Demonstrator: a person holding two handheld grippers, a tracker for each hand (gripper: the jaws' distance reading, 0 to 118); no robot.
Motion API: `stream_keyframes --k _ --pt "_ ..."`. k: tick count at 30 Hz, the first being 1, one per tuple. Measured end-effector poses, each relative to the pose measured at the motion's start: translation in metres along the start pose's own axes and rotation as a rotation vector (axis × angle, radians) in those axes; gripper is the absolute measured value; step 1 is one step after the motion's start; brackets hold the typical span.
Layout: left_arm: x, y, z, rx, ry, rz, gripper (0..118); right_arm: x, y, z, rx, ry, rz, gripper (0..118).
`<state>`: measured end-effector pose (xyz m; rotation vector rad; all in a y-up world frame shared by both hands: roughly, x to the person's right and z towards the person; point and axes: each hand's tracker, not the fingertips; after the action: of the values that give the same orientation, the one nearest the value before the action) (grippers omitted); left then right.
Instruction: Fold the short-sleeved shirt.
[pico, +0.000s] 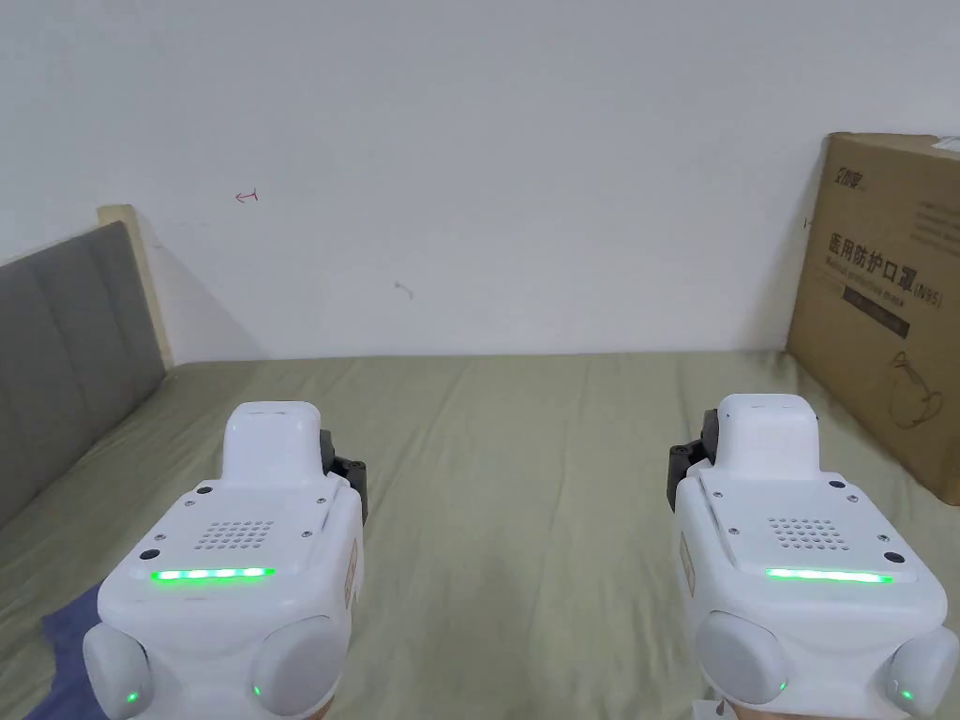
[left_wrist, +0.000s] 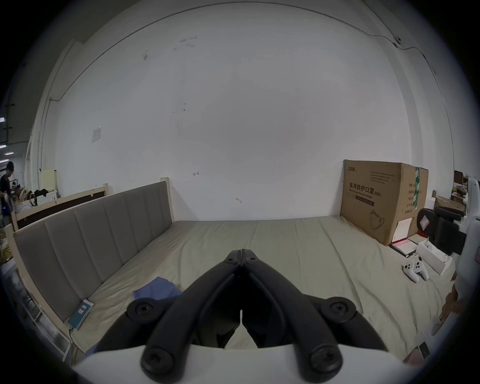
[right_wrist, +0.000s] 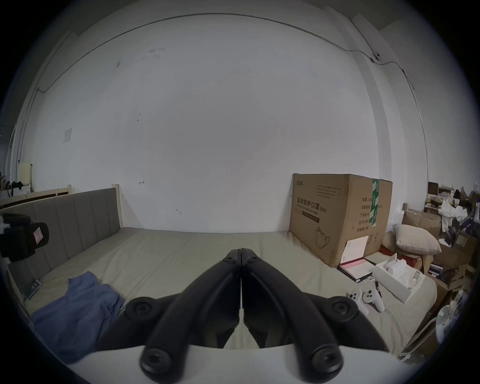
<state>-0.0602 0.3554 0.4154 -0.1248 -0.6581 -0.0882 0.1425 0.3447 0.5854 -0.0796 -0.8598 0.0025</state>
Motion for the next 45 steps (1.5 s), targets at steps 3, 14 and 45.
stream_keyframes --k 3,14,45 --pt "0.003 0.002 0.001 0.005 0.001 -0.016 0 -0.002 0.003 0.0 -0.005 0.018 0.004 1" --pt "-0.086 0.006 0.037 -0.007 0.232 0.039 0 -0.088 0.012 -0.003 -0.016 0.335 0.02 1" --pt "-0.164 -0.156 -0.137 -0.722 0.212 0.262 117 -0.173 -0.059 -0.052 -0.294 0.516 0.075 1"
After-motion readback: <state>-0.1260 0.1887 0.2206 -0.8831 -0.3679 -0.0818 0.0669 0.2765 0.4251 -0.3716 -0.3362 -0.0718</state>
